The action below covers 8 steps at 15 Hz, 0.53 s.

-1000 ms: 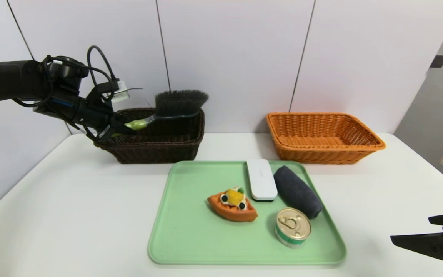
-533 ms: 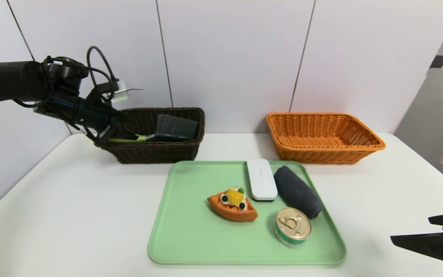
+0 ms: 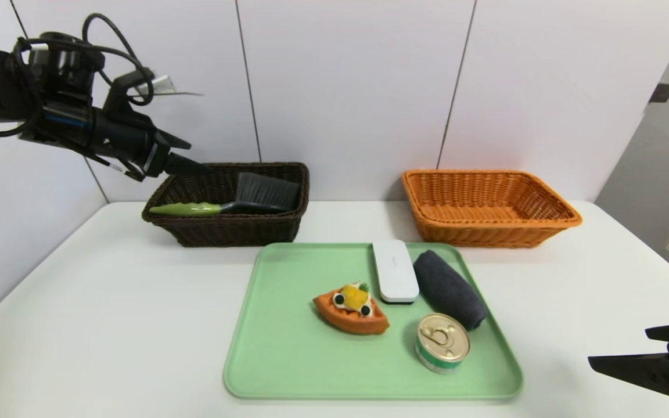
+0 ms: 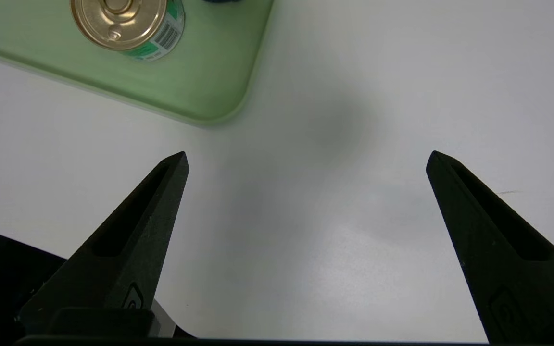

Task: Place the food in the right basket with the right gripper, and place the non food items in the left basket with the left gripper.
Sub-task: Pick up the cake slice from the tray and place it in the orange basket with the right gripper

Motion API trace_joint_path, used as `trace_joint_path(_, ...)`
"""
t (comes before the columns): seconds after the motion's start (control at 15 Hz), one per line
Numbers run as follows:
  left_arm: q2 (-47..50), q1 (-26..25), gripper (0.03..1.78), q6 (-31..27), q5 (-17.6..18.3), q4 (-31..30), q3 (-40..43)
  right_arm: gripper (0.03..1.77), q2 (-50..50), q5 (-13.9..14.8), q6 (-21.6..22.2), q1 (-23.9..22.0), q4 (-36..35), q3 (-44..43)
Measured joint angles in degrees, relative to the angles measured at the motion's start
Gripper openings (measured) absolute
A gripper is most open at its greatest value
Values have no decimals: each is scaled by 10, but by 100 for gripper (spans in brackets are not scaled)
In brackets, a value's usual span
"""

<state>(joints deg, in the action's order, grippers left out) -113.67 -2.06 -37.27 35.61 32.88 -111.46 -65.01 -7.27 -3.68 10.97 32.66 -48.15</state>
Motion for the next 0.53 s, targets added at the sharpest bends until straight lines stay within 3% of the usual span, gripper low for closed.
trace_joint_path(0.33, 68, 50, 158, 169, -29, 24, 5, 171, 5, -1, 5, 0, -21, 9)
trace_joint_path(0.53, 96, 89, 162, 240, -61, 75, 9, 171, 6, 0, 15, 0, -63, 4)
